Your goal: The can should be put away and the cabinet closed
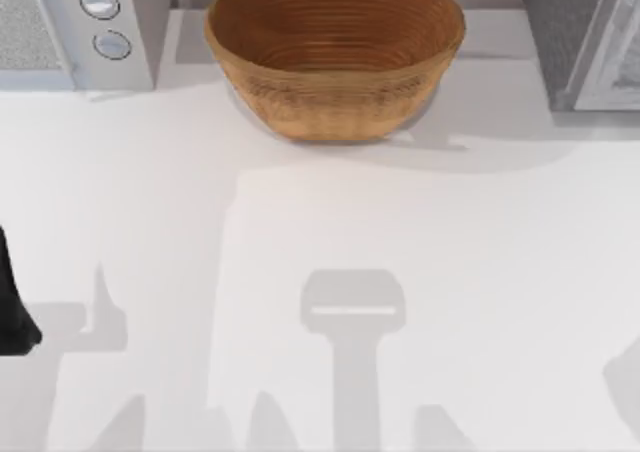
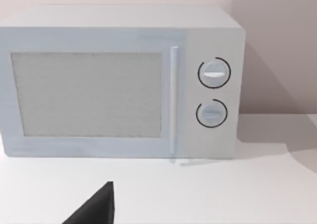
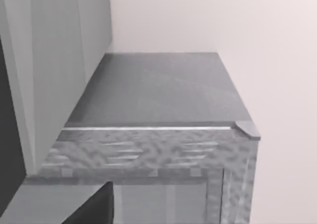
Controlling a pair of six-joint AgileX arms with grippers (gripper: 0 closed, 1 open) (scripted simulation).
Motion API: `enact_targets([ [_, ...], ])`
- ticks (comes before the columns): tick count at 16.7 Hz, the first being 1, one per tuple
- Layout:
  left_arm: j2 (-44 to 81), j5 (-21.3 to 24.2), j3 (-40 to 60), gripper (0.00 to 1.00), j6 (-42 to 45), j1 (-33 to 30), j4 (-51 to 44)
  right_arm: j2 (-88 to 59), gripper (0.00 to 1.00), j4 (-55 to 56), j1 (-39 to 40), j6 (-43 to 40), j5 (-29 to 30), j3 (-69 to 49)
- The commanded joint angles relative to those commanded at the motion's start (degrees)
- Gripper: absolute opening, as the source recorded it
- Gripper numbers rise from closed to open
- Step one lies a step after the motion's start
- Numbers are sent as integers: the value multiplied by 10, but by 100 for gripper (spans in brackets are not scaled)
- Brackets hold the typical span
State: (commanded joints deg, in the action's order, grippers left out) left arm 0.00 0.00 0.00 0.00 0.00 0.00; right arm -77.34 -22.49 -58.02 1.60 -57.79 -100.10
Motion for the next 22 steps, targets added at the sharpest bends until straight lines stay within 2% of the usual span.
enact_targets([
  [3,0,0,0,100,0,0,0,-10,100,-8,59,4,59,-9],
  [9,0,0,0,100,0,0,0,-5,100,-15,241,6,237,-6],
  [20,0,0,0,100,0,0,0,9,100,-20,535,-3,516,-7],
  [22,0,0,0,100,0,0,0,11,100,-20,601,-4,582,-9],
])
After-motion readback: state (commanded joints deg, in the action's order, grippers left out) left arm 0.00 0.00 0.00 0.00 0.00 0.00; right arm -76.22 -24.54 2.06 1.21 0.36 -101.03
